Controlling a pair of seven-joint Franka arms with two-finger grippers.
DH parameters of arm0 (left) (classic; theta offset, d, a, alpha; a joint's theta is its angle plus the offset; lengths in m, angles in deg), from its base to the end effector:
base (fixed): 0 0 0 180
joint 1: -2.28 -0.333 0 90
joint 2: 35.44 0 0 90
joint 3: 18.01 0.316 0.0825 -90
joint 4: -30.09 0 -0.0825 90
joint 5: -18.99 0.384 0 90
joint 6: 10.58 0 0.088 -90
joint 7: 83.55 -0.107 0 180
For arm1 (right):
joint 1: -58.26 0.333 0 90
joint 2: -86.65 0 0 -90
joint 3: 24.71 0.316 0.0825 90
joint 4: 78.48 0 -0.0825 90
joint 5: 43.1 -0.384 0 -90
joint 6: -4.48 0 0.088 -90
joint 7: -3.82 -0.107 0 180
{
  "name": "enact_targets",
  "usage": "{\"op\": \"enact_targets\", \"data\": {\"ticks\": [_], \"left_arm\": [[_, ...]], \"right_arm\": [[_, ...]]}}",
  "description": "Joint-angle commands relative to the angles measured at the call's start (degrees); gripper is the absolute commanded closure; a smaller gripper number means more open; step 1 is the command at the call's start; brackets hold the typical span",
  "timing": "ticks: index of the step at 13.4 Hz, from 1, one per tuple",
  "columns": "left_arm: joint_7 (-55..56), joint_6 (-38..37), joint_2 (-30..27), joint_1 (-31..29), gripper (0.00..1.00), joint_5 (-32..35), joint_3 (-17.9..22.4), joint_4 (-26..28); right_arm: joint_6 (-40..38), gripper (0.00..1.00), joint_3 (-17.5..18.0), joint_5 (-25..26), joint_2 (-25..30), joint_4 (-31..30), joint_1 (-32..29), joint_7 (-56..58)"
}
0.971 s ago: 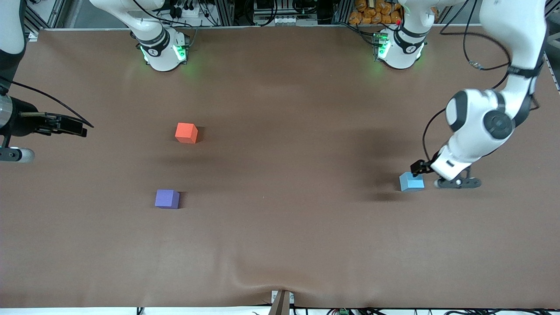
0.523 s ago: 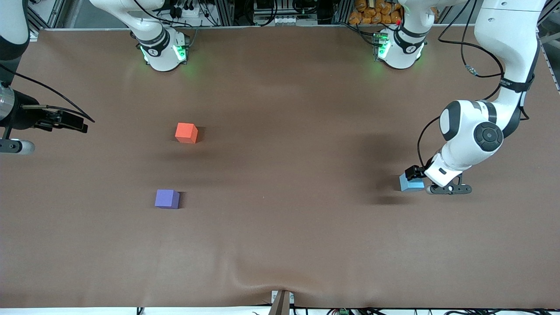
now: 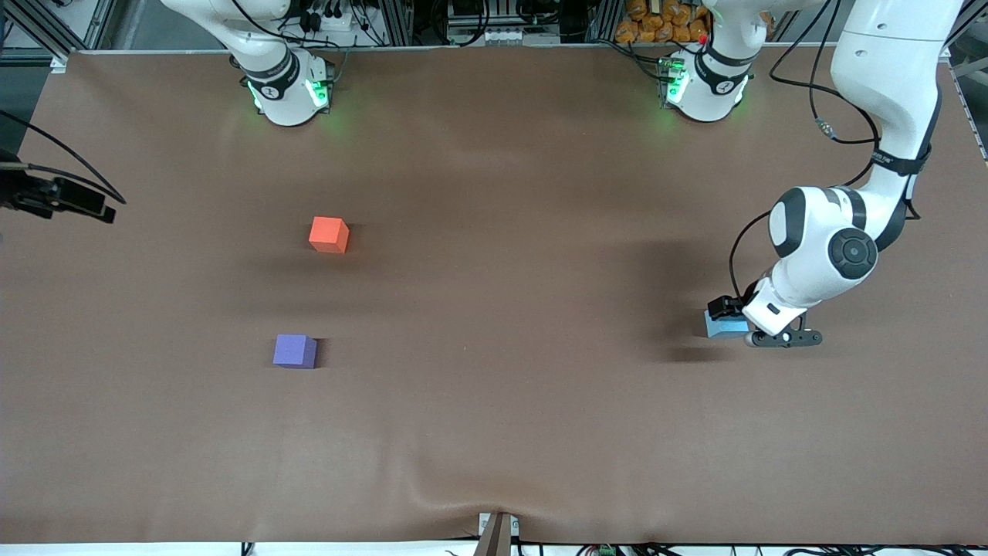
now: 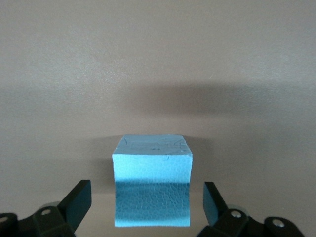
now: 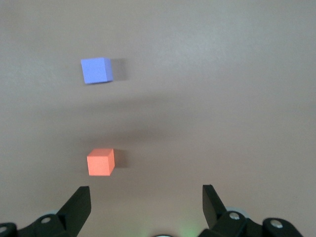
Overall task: Place blue block between orange and purple blocks
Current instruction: 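Carry the light-blue cube with the left gripper toward the table middle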
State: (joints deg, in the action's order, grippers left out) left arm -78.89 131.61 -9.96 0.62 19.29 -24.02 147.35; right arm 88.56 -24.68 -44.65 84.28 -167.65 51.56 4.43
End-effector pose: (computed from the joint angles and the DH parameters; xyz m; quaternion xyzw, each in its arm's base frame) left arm 0.5942 -0.0442 0.2206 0.9998 0.0056 -0.0052 0.0206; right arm 0.5515 -0.0614 0.6000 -0.9964 0.0522 0.0641 0.0176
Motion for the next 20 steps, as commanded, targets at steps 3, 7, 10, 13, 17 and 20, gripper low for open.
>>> {"op": "enact_targets", "data": {"ticks": [3, 7, 10, 13, 17, 20], "left_arm": [[0.1, -0.5, 2.7, 1.0, 0.90, -0.9, -0.2, -2.2], [1.1, -1.0, 2.4, 5.8, 1.00, -1.1, -1.1, -3.9], [7.2, -1.8, 2.6, 9.3, 1.00, -1.3, -4.8, -7.3], [9.4, -3.4, 5.6, 17.4, 1.00, -1.4, -5.8, -14.6], [20.2, -7.7, 13.3, 29.5, 1.00, -2.0, -5.7, -28.8], [25.8, -8.8, 21.0, 37.7, 1.00, -2.0, -4.0, -39.4]], "right_arm": [[-2.6, 0.00, 0.6, 0.9, 0.5, 0.8, -2.0, 9.7], [-4.4, 0.00, 0.8, 0.9, 0.7, 0.9, -2.3, 7.3], [-4.2, 0.00, 0.8, 0.8, 0.7, 0.9, -2.2, 4.3], [-3.0, 0.00, 0.8, 0.1, 0.7, 0.9, -2.3, 1.6], [-3.7, 0.00, 0.9, 0.8, 0.5, 1.0, -1.8, 0.0], [-3.6, 0.00, 1.0, 1.0, -2.6, 1.1, -0.3, -0.4]]}}
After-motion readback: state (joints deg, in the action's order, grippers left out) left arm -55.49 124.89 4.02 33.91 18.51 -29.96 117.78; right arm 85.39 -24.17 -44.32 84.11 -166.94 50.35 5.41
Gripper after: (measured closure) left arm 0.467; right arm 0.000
